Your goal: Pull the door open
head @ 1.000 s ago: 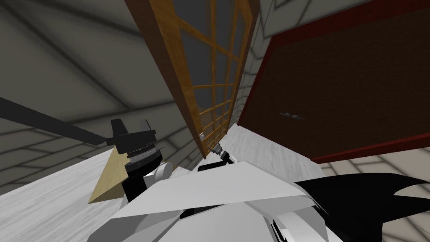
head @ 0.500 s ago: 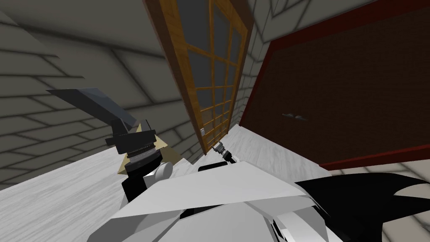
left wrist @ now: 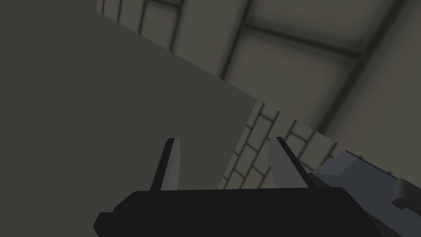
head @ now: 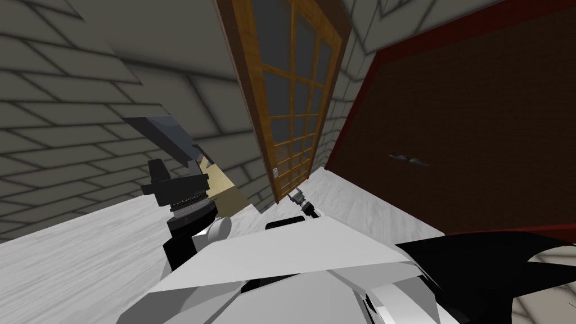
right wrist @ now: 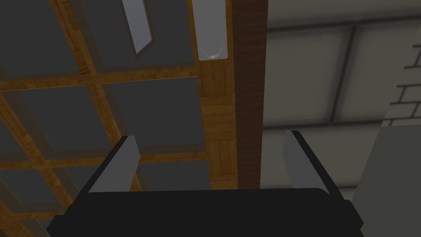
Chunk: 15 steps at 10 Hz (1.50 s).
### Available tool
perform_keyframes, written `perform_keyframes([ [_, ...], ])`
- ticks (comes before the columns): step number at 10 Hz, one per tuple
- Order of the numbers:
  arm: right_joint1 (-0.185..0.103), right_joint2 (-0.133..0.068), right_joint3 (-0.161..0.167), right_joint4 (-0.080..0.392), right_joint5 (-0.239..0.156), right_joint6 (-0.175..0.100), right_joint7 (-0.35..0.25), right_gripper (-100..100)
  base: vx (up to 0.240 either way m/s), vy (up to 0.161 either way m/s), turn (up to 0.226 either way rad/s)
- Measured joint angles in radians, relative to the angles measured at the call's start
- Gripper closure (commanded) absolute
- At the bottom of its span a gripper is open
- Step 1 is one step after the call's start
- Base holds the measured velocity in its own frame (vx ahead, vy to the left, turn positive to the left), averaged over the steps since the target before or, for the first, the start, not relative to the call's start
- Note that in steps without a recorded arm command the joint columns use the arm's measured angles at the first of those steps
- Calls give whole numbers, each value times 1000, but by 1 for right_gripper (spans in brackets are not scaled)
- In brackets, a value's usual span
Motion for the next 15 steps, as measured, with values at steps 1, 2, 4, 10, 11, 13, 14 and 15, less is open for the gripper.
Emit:
perform_keyframes([
  [1,-6,-3,-2,12,-14,-2,5,-100,-47,10,99],
  [2,-14,-7,-6,30,-31,-9,11,-100,-49,13,181],
  [4,-19,-21,-11,50,-72,-18,23,-100,-43,15,202],
  [10,-23,-72,-21,85,-208,-27,55,-100,-18,29,191],
  [11,-19,-81,-23,82,-232,-25,60,-100,17,36,220],
  [13,-42,-95,-30,131,-281,-43,73,-100,26,28,207],
  [14,-40,-104,-31,138,-305,-48,79,-100,31,25,167],
  [15,-49,-109,-34,162,-329,-58,87,-100,24,20,61],
])
